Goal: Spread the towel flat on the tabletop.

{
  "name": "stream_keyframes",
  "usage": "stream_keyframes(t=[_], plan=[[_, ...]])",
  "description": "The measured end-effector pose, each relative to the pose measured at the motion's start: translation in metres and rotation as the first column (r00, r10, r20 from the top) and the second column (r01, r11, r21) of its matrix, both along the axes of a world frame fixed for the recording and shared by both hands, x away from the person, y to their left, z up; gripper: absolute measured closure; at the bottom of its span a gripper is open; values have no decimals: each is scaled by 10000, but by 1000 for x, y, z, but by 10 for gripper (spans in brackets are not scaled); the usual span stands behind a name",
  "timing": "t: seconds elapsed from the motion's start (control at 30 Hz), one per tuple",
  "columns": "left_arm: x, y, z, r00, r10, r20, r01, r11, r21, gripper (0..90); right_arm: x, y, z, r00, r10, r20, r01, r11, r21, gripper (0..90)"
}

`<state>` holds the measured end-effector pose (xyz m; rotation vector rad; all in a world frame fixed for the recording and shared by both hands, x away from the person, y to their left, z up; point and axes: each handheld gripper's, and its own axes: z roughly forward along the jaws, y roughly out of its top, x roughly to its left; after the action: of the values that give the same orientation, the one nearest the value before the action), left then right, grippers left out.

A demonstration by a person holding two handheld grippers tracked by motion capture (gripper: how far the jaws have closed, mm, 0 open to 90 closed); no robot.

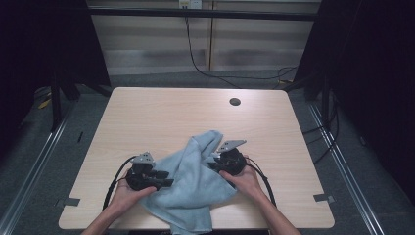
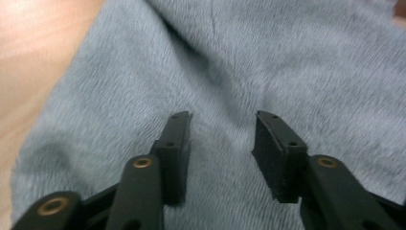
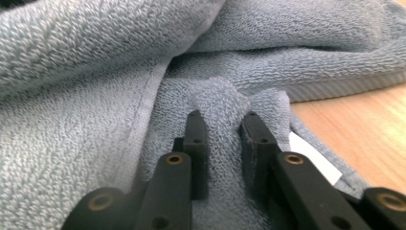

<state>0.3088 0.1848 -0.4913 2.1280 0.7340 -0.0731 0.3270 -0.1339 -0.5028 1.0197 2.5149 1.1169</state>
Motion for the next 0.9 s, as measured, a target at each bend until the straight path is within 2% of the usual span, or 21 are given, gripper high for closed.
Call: stream_keyframes(t=[0.03,0.07,0.13,0.23,0.27,0.33,0.37,0.4,0.43,0.47,0.5,0.53,0.57,0.6,0.67,0.7,0.73,0.8,0.83,0.87,0.9], plan=[[0,0,0,10000,0,0,0,10000,0,546,0,0,0,10000,0,0,0,10000,0,772],[5,-4,5,9995,150,273,-149,9999,-47,522,2,1,-1,9999,88,-79,-87,9998,157,779],[10,-7,8,9993,206,304,-204,9998,-71,501,2,3,-1,9999,93,-121,-91,9998,174,780],[24,-15,13,9985,426,357,-412,9983,-403,445,5,8,-2,9994,280,-196,-273,9989,379,782],[29,-18,13,9976,534,451,-510,9973,-527,392,7,14,-2,9989,416,-211,-407,9984,397,782],[42,-26,10,9969,697,364,-672,9955,-672,358,8,17,-2,9987,478,-173,-470,9978,473,782],[42,-26,10,9969,697,364,-672,9955,-672,340,8,17,-2,9987,478,-173,-470,9978,473,782],[46,-29,8,9968,776,181,-761,9944,-734,340,8,19,-3,9988,464,-177,-455,9977,509,782],[51,-34,1,9965,828,-87,-832,9947,-599,359,8,20,-3,9986,507,-150,-498,9973,540,782],[52,-36,-3,9963,827,-254,-836,9958,-371,431,8,20,-3,9986,496,-177,-486,9972,564,781],[52,-38,-6,9974,641,-321,-644,9979,-110,546,9,19,-3,9984,523,-200,-511,9970,589,781],[52,-38,-6,9974,641,-321,-644,9979,-110,628,9,19,-3,9984,508,-260,-490,9967,646,783],[51,-39,-9,9991,242,-358,-247,9996,-142,716,9,19,-3,9984,497,-281,-477,9964,695,783],[50,-38,-8,9994,184,-309,-190,9996,-187,780,10,18,-3,9984,490,-284,-468,9963,721,783],[50,-36,-6,9995,221,-222,-226,9994,-243,817,10,18,-2,9985,415,-347,-389,9965,734,786],[49,-30,0,9992,403,-69,-406,9977,-535,823,10,17,-1,9986,385,-358,-356,9962,794,787],[49,-30,0,9992,403,-69,-406,9977,-535,825,11,16,0,9988,337,-361,-308,9964,795,787],[48,-15,13,9961,847,230,-816,9901,-1139,827,11,12,5,9996,125,-266,-101,9958,905,787],[48,-15,13,9961,847,230,-816,9901,-1139,827,11,12,5,9996,125,-266,-101,9958,905,787],[48,-7,20,9933,1101,356,-1037,9834,-1487,827,11,9,9,9998,7,-209,14,9953,967,787],[49,5,30,9886,1409,540,-1285,9738,-1875,828,13,0,21,9994,-339,37,332,9924,1188,788]])
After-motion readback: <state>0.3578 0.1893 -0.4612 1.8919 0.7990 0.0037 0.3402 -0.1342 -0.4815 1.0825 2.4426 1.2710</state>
